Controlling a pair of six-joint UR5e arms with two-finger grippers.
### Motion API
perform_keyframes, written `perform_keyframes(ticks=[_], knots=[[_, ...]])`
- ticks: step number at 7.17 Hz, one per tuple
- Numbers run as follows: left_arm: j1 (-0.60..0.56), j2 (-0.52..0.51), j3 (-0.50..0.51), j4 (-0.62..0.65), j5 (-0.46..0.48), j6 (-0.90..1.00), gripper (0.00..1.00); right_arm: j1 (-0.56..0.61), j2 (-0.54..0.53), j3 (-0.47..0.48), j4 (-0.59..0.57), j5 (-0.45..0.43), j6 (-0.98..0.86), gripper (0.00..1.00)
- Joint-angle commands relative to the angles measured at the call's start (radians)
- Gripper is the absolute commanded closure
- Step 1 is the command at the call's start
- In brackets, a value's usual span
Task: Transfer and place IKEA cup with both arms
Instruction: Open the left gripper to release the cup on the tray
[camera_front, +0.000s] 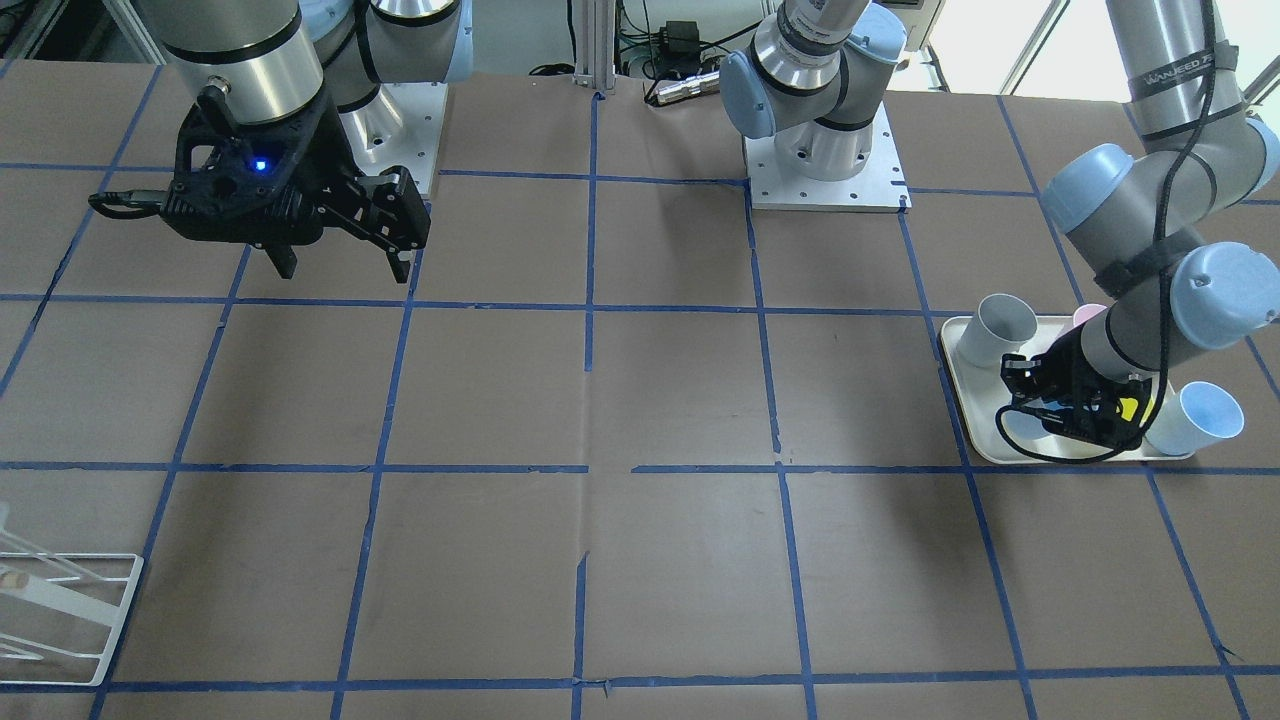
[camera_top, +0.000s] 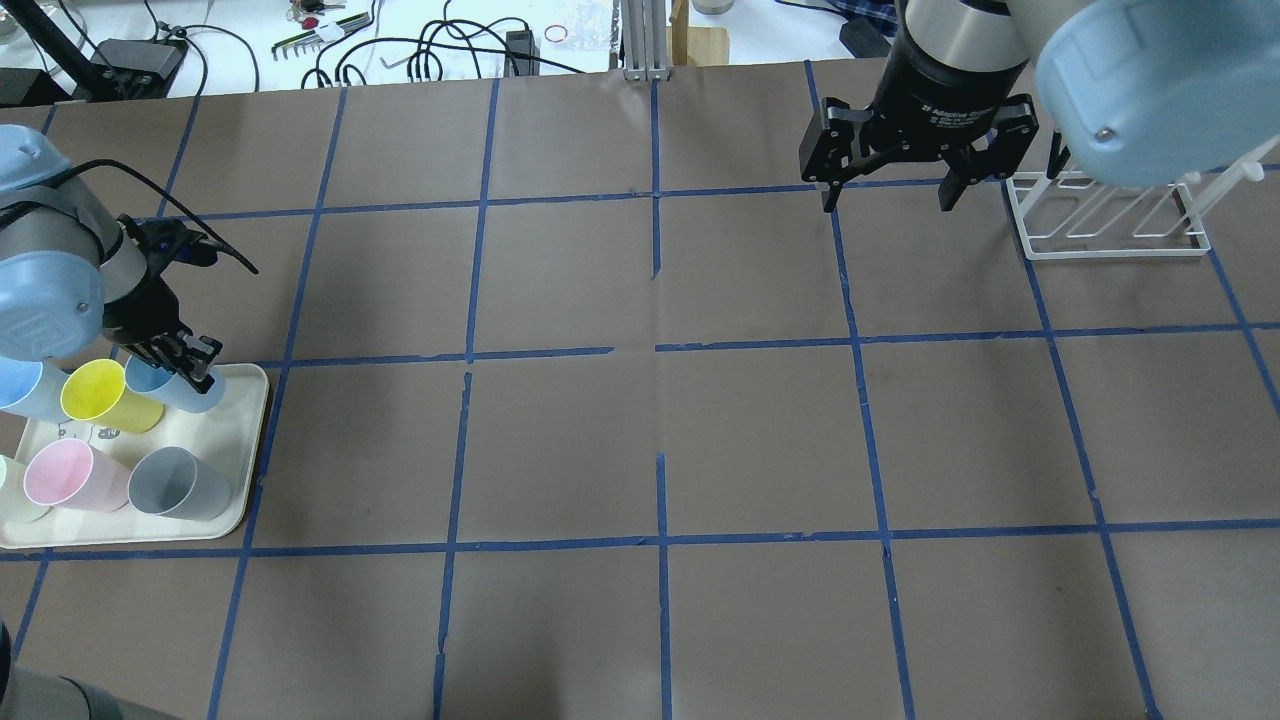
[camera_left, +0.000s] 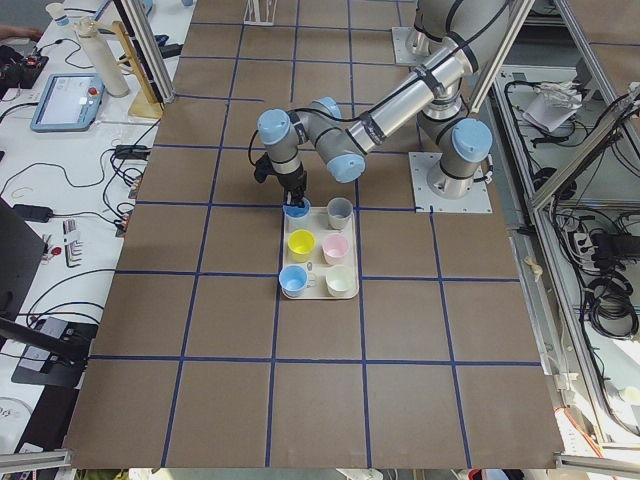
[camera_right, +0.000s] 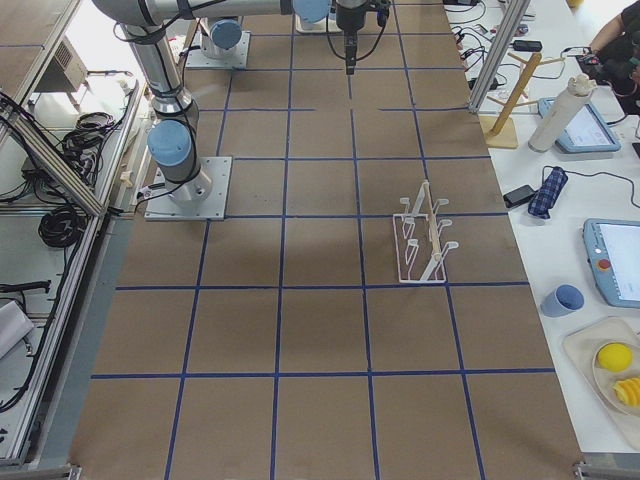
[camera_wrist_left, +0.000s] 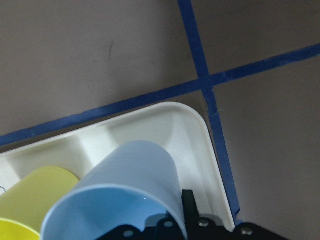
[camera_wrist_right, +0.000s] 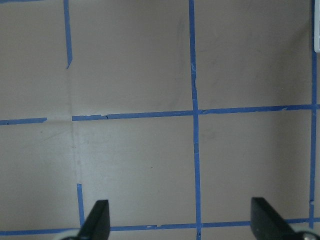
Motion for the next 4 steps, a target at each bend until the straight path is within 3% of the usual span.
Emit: perform_keyframes(ticks=[1,2,4], knots=[[0.000,0.001,-0.031,0.002,-0.007,-0.001,0.94,-0.002,-0.001,0.005,-0.002,-0.007,-0.004,0.00],[0.001,0.002,-0.033,-0.001,0.000,-0.001,0.80,0.000,-0.002,0.005,-0.002,-0.004,-0.015,0.00],[0.001,0.005,-0.032,-0.010,-0.004,0.001,0.03,-0.003,-0.001,0.003,-0.005,-0.001,-0.015,0.00]])
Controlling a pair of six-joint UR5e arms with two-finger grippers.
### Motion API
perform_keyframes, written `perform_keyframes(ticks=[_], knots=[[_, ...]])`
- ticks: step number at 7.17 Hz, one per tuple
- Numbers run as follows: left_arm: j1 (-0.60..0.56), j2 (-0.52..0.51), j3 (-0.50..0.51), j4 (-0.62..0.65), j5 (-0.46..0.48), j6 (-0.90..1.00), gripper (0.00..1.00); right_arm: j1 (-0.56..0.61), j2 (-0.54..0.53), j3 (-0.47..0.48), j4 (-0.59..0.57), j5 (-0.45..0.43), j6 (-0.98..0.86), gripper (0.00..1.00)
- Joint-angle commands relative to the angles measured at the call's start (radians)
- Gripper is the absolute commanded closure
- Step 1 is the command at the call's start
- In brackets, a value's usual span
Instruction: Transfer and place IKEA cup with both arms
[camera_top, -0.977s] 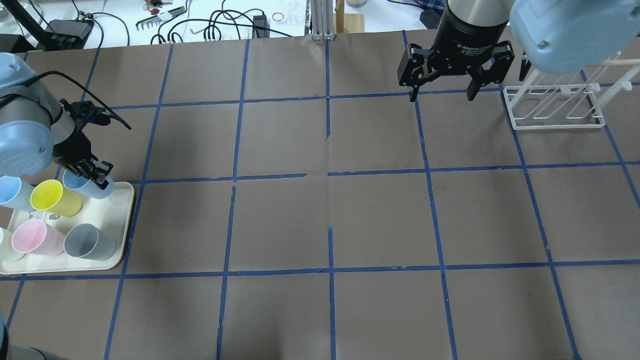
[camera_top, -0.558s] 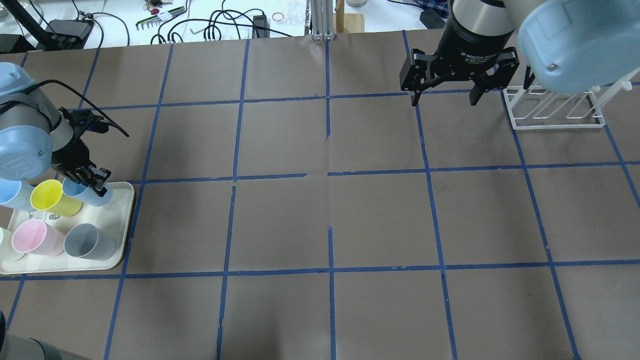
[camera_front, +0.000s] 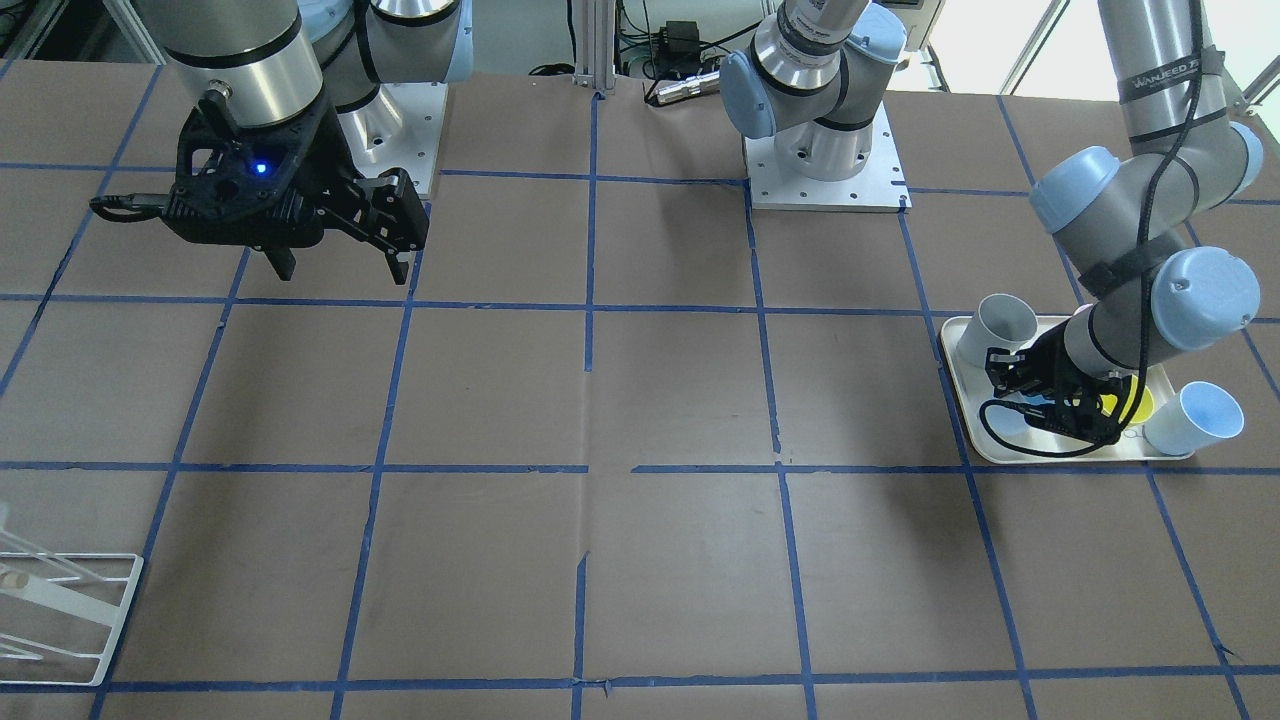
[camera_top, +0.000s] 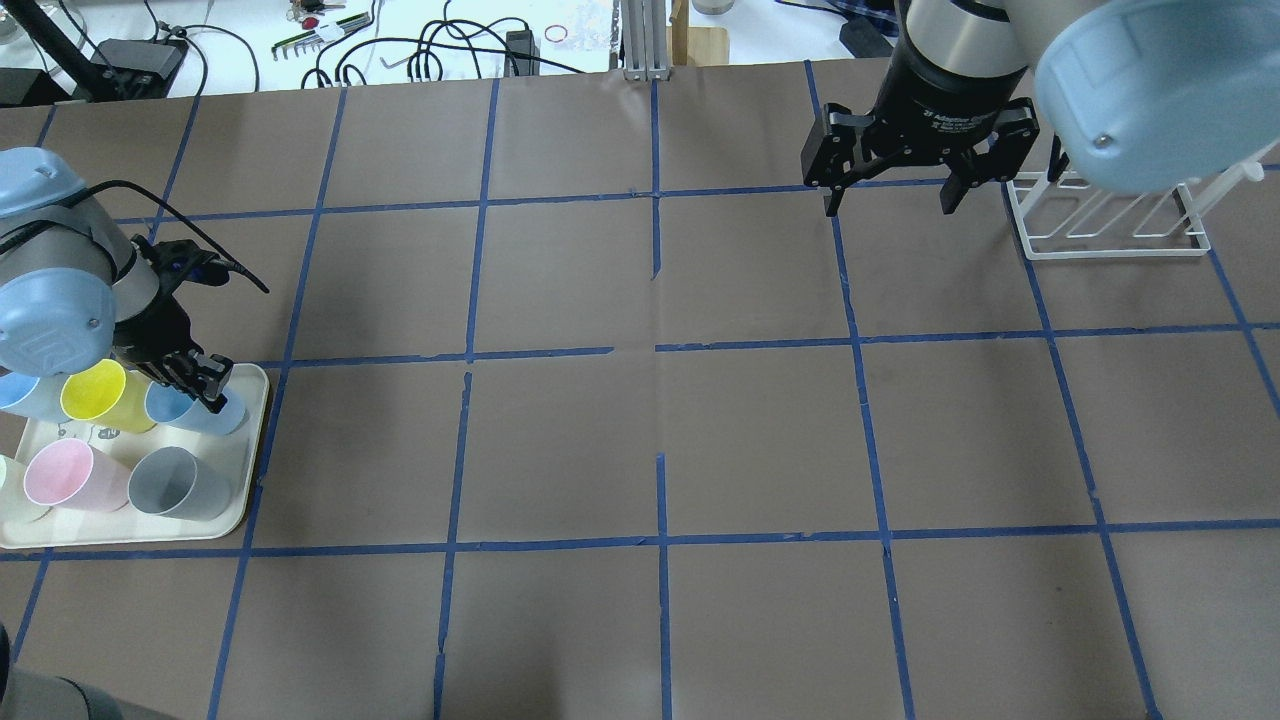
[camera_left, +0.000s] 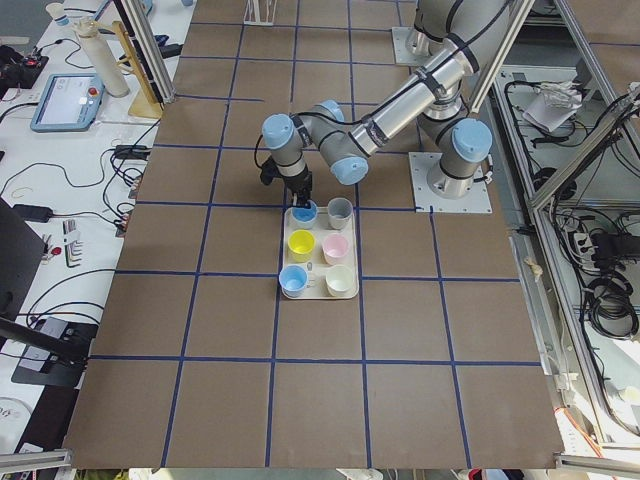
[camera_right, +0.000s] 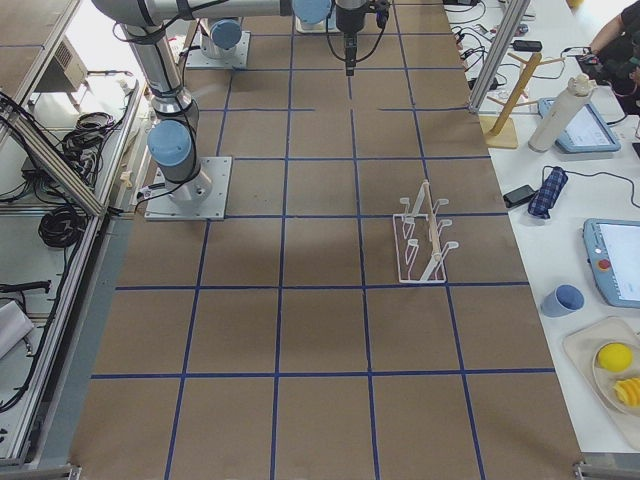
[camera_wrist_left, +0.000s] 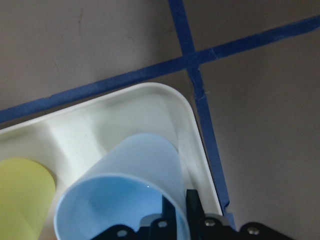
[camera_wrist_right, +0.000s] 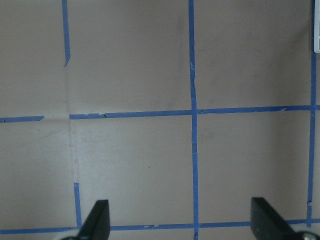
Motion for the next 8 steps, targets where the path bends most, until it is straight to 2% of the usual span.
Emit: perform_keyframes(ticks=[1,3,4,7,8], knots=[[-0.003,0.022,0.003,-0.008,-0.006,-0.001,0.00,-0.001,-0.001,-0.001,0.000,0.001,-0.001,0.00],[-0.021,0.070,0.067,-0.054,-0.030,-0.016,0.00,0.001,-0.001,-0.001,0.001,0.001,-0.001,0.00],[-0.053,0.099,0.116,-0.102,-0.081,-0.060,0.00,-0.001,-0.001,-0.001,0.001,0.001,-0.001,0.00],[-0.229,0.220,0.250,-0.273,-0.083,-0.278,0.00,-0.001,-0.001,-0.001,0.001,0.003,0.001,0.00],[-0.312,0.269,0.243,-0.302,-0.087,-0.385,0.00,0.001,-0.001,-0.001,0.001,0.003,0.001,0.00]])
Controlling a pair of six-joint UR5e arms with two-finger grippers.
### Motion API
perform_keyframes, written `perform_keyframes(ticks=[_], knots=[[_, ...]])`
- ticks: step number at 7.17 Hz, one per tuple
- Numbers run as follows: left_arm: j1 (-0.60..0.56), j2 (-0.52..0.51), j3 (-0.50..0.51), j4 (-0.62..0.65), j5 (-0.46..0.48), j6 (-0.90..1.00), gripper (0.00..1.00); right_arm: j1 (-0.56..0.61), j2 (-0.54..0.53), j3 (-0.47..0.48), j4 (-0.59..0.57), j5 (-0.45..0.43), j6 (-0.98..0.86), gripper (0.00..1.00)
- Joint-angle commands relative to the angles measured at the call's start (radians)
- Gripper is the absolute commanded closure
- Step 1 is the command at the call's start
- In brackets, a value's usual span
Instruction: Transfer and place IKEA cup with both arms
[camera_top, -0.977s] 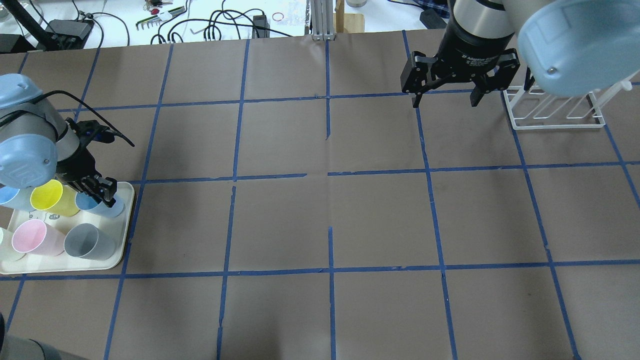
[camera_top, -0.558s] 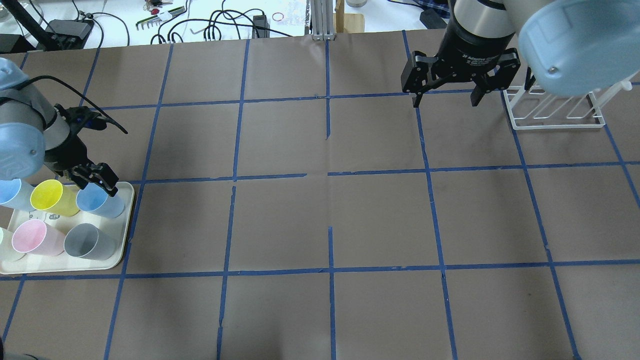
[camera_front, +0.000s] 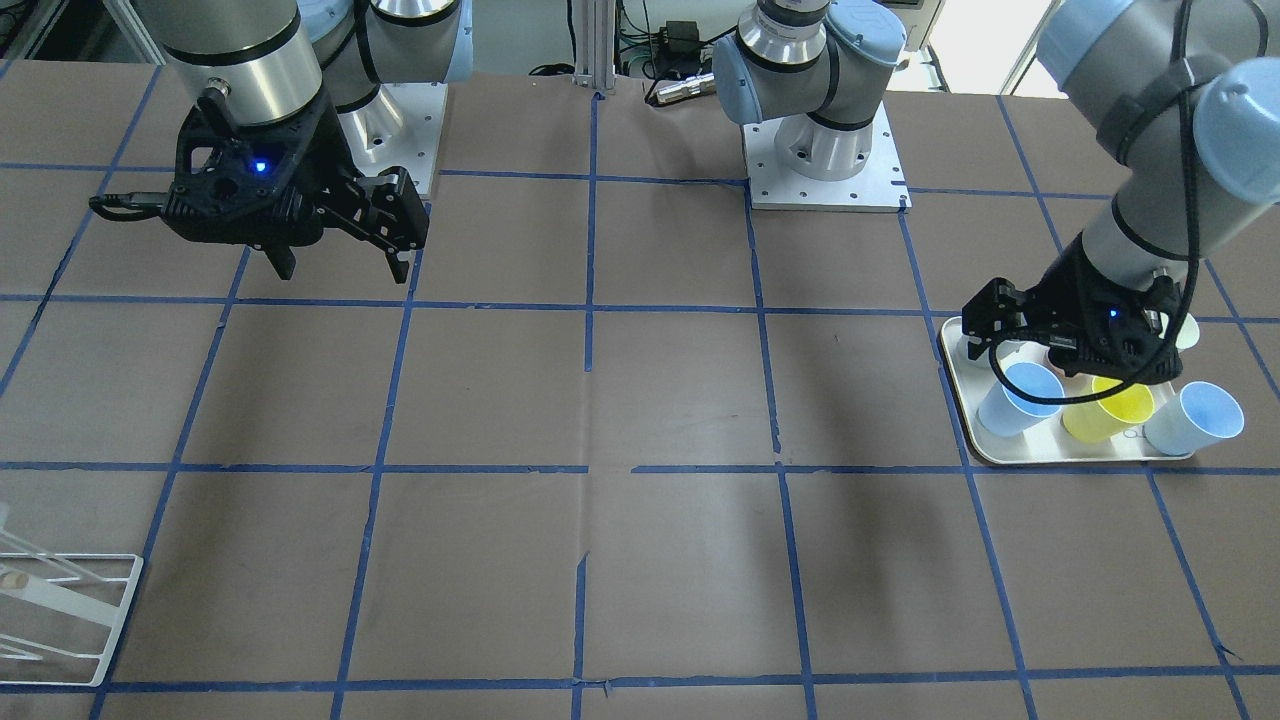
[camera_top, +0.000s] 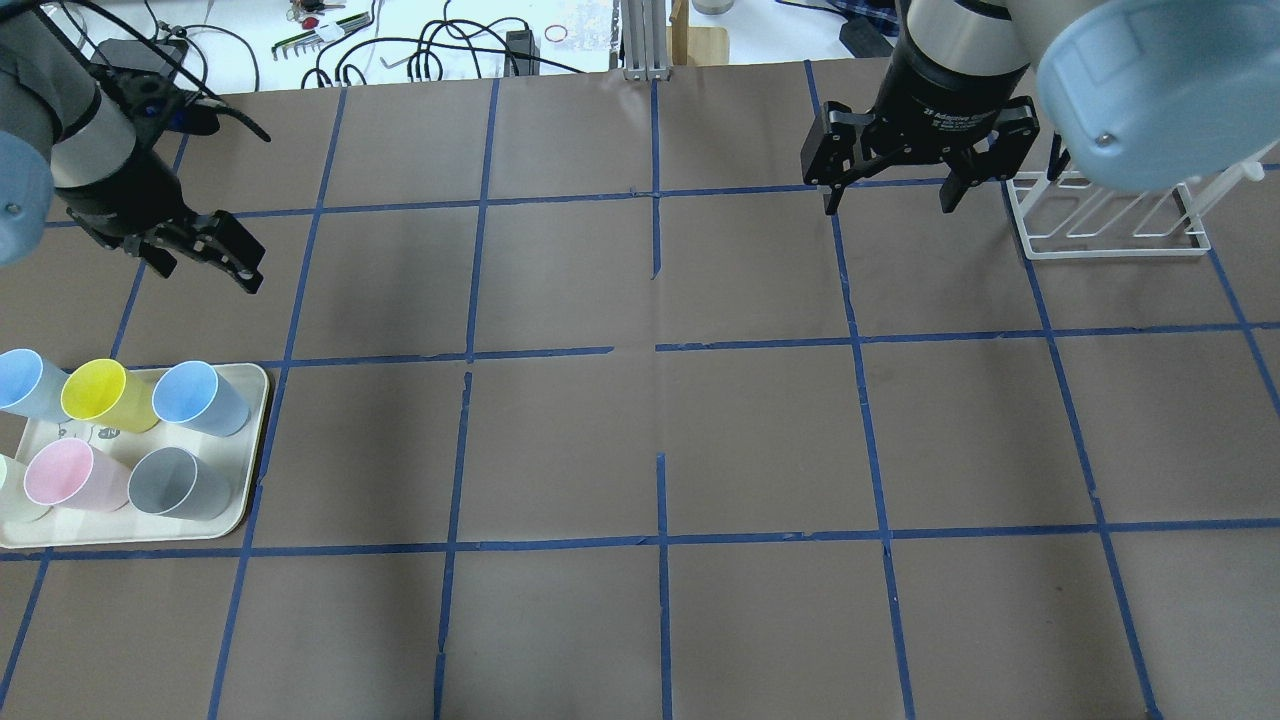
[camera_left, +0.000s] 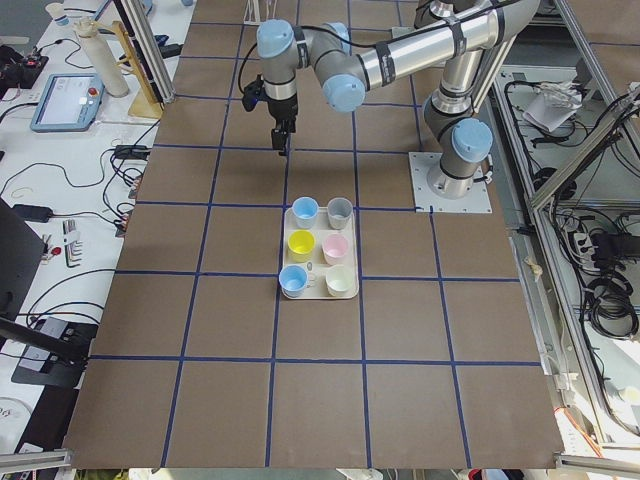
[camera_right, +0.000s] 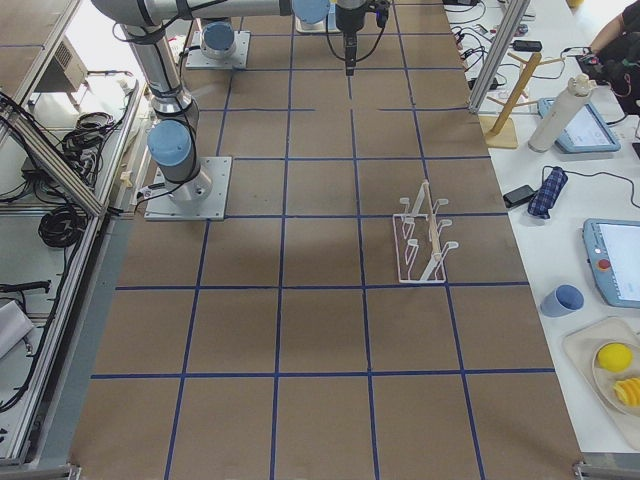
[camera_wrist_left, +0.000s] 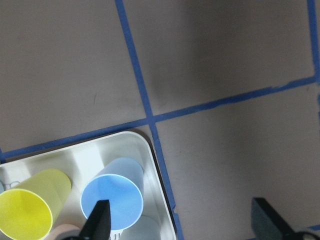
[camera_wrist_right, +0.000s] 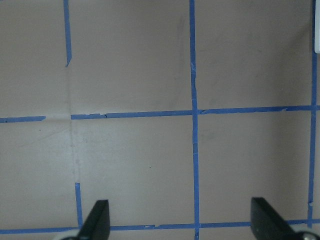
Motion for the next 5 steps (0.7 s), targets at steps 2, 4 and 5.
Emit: perform_keyframes(ticks=[2,4,5], knots=[[-0.202,0.133,0.006,-0.086,-0.010,-0.303,0.00,0.001,-0.002,0.000,0.000,0.002,0.000,0.00],[-0.236,0.162,-0.011,-0.105,-0.064,-0.368,0.00,0.001,0.000,0.000,0.000,0.003,0.000,0.00],[-0.238,0.177,-0.013,-0.122,-0.064,-0.368,0.00,0.001,-0.002,0.000,0.000,0.003,0.000,0.00]])
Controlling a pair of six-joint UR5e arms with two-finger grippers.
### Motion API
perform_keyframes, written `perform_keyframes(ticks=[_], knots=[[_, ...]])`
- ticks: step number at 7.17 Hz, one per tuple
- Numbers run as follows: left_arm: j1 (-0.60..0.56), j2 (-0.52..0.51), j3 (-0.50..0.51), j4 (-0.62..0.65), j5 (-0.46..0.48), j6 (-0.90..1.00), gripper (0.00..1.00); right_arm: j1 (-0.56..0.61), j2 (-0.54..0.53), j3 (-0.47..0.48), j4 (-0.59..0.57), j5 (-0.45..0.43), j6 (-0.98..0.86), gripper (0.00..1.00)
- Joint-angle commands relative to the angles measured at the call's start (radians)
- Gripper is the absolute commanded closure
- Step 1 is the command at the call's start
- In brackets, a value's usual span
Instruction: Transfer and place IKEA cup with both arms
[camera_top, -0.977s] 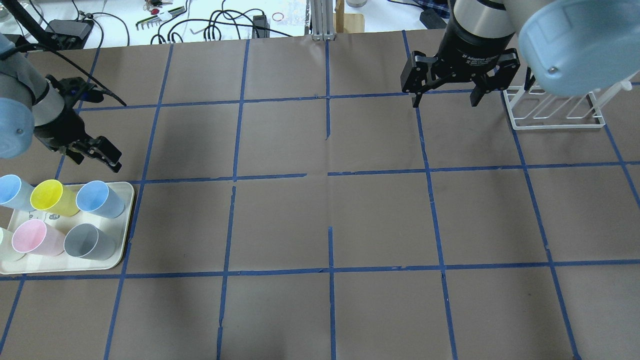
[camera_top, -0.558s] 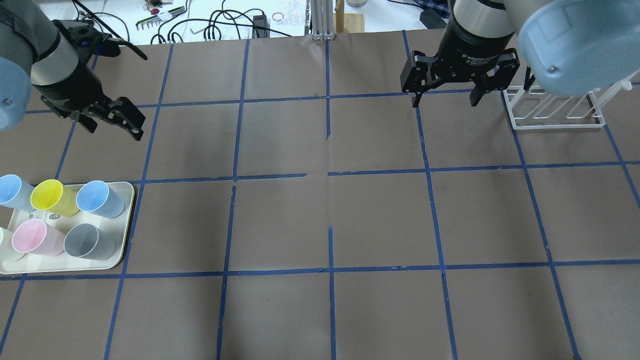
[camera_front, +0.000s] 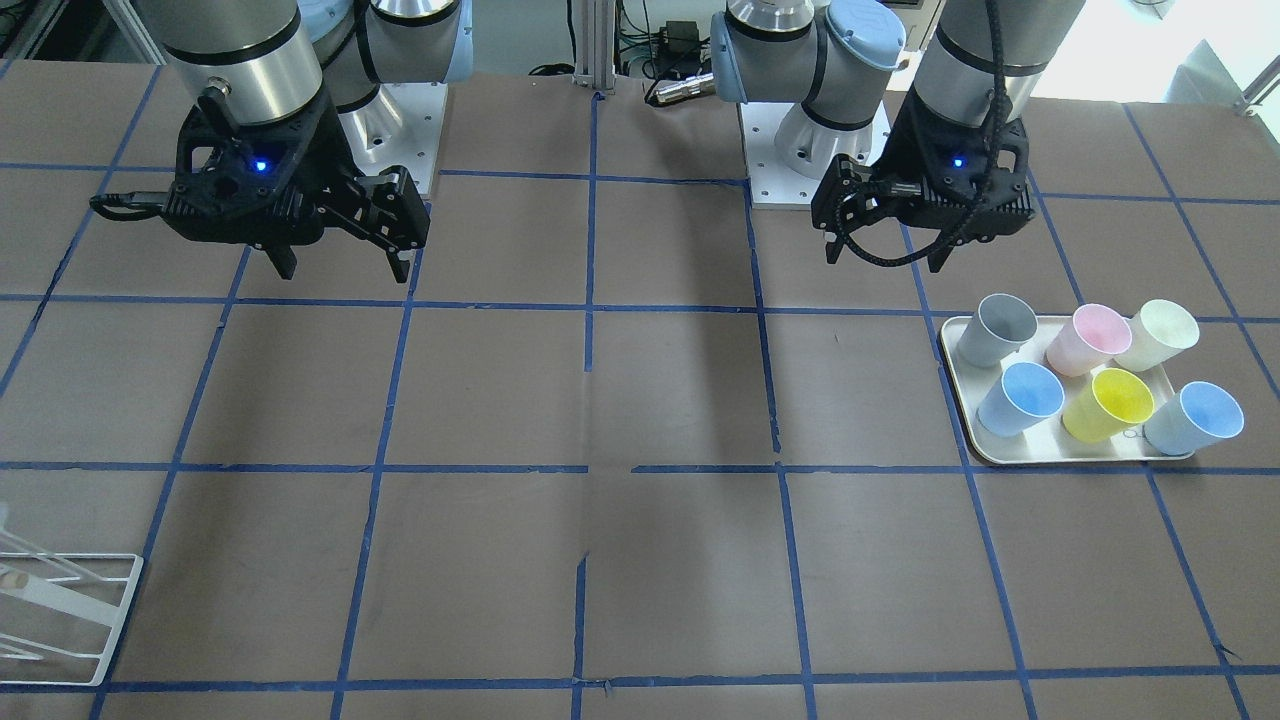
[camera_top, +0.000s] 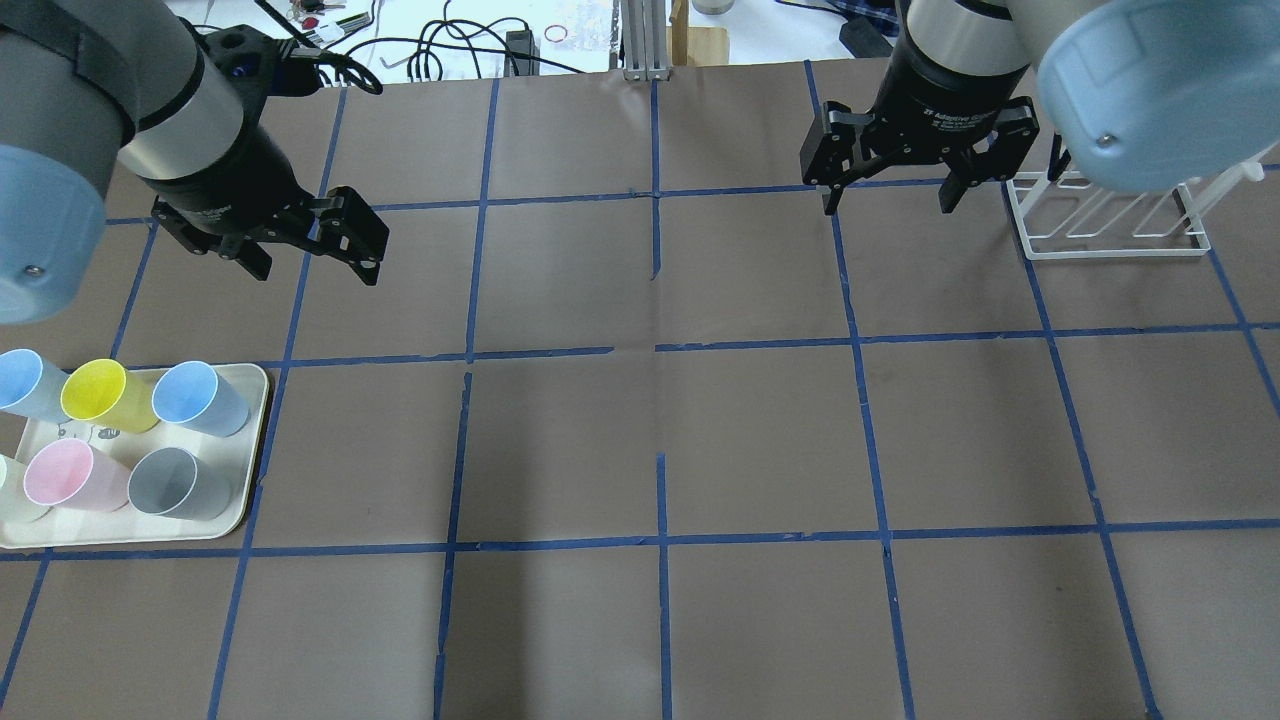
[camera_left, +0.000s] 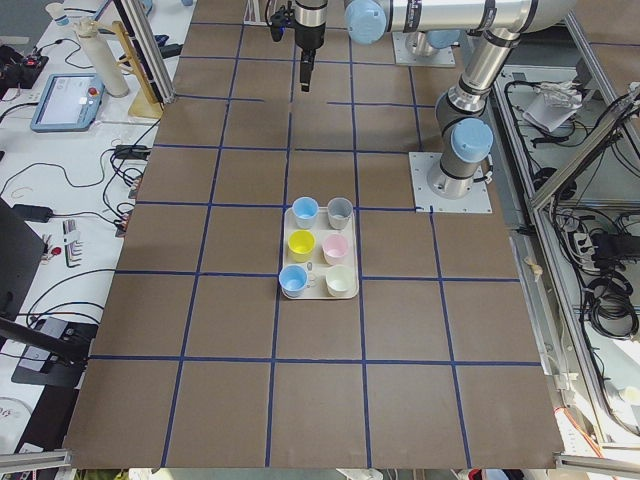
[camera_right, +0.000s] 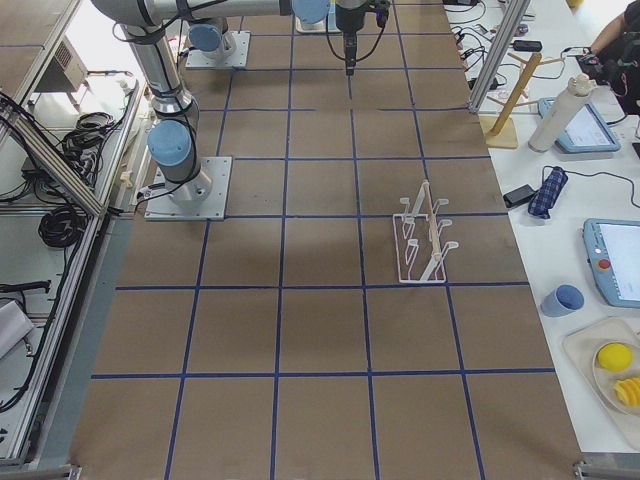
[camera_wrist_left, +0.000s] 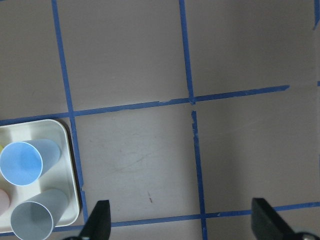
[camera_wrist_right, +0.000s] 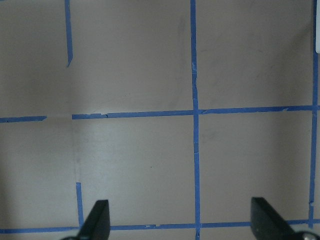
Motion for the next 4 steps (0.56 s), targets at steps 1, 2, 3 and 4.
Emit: perform_keyframes(ticks=[1,2,3,4], knots=[[-0.010,0.032,-0.009,-0.046,-0.008,-0.015,0.00,0.000,-0.001,0.000,0.000,0.000,0.000,0.00],[-0.010,0.044,-0.011,-0.063,-0.006,-0.015,0.00,0.000,-0.001,0.000,0.000,0.000,0.000,0.00],[-0.006,0.041,-0.012,-0.065,-0.003,-0.015,0.00,0.000,-0.001,0.000,0.000,0.000,0.000,0.00],[-0.004,0.041,-0.012,-0.060,-0.003,-0.015,0.00,0.000,-0.001,0.000,0.000,0.000,0.000,0.00]])
